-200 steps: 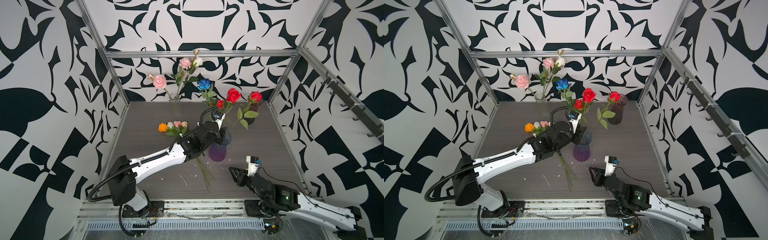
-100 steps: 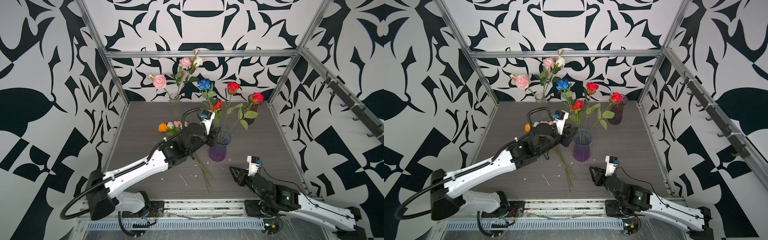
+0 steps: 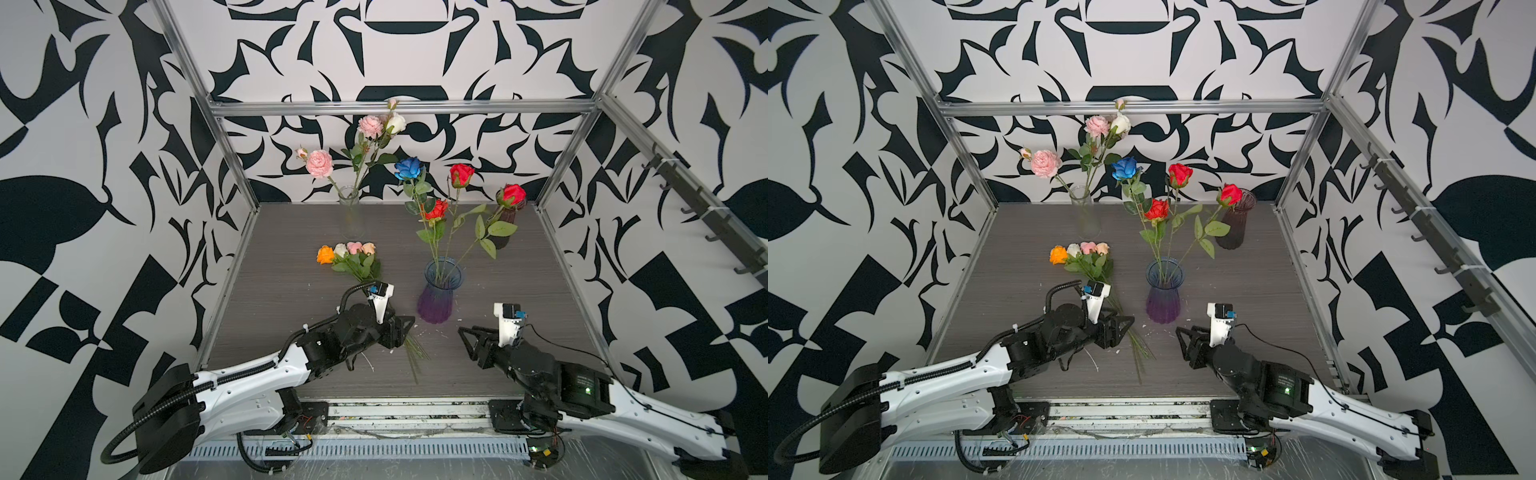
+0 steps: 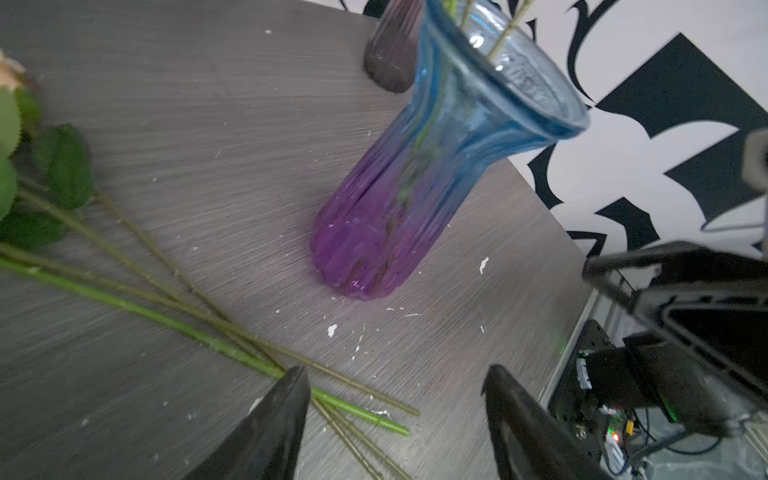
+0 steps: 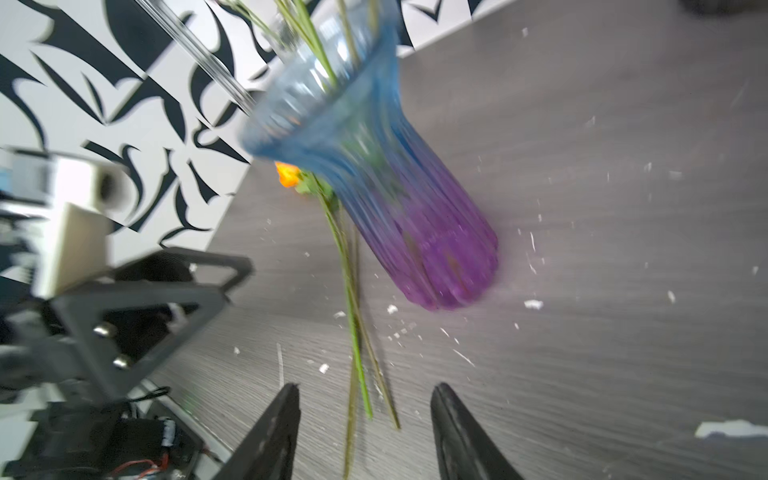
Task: Arrange the flowers into the vase
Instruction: 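Open and withdraw the left gripper while the right gripper approaches the vase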
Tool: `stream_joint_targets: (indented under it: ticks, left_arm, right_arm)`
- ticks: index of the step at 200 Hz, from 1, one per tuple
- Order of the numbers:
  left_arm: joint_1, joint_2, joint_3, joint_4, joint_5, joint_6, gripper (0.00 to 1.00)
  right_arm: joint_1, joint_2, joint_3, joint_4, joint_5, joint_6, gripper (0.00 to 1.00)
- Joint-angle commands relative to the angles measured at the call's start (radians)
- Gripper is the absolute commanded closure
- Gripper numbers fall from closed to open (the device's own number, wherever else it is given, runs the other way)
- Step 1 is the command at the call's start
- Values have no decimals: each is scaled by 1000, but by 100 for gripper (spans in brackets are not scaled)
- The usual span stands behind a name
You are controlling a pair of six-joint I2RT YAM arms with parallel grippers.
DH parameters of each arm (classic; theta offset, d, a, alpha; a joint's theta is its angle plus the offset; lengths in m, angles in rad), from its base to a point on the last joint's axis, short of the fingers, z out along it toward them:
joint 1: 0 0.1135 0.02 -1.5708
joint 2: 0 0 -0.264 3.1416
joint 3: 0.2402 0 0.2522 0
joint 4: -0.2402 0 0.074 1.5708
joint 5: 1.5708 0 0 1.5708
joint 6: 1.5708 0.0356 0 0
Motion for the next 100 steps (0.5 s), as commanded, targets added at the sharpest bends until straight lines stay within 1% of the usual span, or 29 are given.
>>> stream_joint_targets:
  ticks: [1, 15, 34, 42, 52, 59, 74, 88, 100]
  left_arm:
    - [-3, -14, 25, 85, 38, -13, 0]
    - [-3, -22, 13, 125, 22, -8, 1]
    - [-3, -27, -7, 179, -10, 36, 1]
    - [-3, -30, -15, 192, -36, 58, 1]
    - [-3, -34, -25, 192, -79, 79, 1]
    - [-4, -43, -32, 183, -110, 85, 1]
    - [-3, -70, -68, 204, -155, 85, 1]
    - [-3, -79, -149, 328, -154, 72, 1]
    - [-3, -56, -236, 463, -152, 31, 1]
  right_arm:
    - [1, 43, 94, -72, 68, -175, 45]
    - [1, 59, 101, -61, 85, -223, 45]
    - [0, 73, 81, -1, 92, -290, 38]
    - [0, 78, 68, 26, 94, -323, 34]
    - [0, 85, 46, 67, 94, -364, 24]
    - [0, 92, 24, 117, 83, -397, 21]
    - [1, 100, -50, 278, 20, -531, 19]
    - [1, 120, -106, 423, 2, -589, 15]
    - [0, 151, -143, 529, -2, -656, 13]
